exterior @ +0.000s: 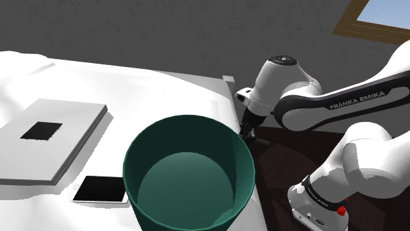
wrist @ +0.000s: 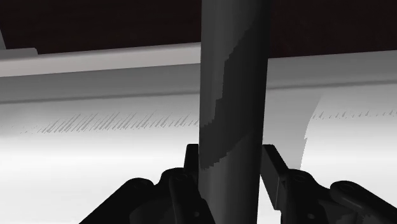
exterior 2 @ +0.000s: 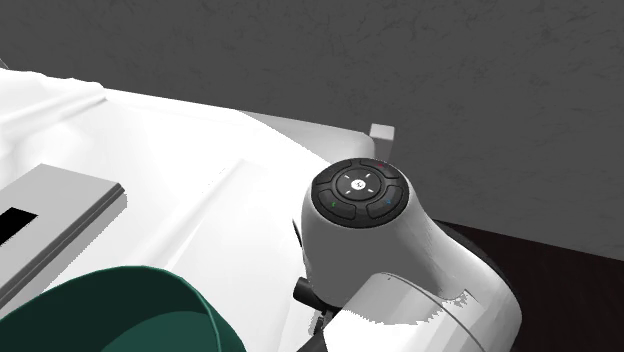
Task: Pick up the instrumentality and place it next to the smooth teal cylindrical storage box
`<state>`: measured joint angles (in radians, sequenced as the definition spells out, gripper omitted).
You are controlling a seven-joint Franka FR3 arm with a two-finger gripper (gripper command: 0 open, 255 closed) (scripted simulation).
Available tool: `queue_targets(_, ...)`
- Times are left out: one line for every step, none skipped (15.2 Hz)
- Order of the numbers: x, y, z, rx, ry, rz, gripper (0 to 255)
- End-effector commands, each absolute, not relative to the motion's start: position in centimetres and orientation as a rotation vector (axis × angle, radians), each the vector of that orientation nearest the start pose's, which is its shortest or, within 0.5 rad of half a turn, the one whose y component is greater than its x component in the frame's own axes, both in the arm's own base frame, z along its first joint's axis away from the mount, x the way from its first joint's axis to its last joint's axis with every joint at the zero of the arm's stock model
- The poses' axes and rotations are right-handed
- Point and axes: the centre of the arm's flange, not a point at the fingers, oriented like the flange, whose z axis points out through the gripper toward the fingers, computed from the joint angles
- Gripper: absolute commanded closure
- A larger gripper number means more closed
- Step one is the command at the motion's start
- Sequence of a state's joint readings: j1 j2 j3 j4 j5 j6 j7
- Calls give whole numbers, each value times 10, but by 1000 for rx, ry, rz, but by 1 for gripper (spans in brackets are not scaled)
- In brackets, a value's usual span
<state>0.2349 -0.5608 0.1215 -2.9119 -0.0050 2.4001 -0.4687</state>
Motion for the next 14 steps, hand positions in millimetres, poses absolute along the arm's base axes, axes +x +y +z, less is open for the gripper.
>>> queue_targets(308,108,328,-2951,-1268,-66,255)
queue_targets(308,108,328,-2951,-1268,-66,255)
queue_targets(308,108,328,-2951,-1268,-66,255)
queue_targets(308,108,328,-2951,-1268,-66,255)
queue_targets(308,108,328,-2951,-1268,-66,255)
queue_targets(308,108,328,-2951,-1268,-66,255)
queue_targets(308,107,328,-2951,-1268,-66,0)
queue_targets(308,108,328,-2951,-1268,-66,0)
queue_targets(308,107,328,-2951,-1268,-66,0)
queue_targets(308,107,328,-2951,-1268,-66,0)
queue_targets(308,107,328,-2951,-1268,-66,0)
queue_targets(308,107,328,-2951,-1268,-66,0)
queue_targets(307,108,341,-2951,-1268,-66,0)
queue_targets(306,109,354,-2951,-1268,-66,0)
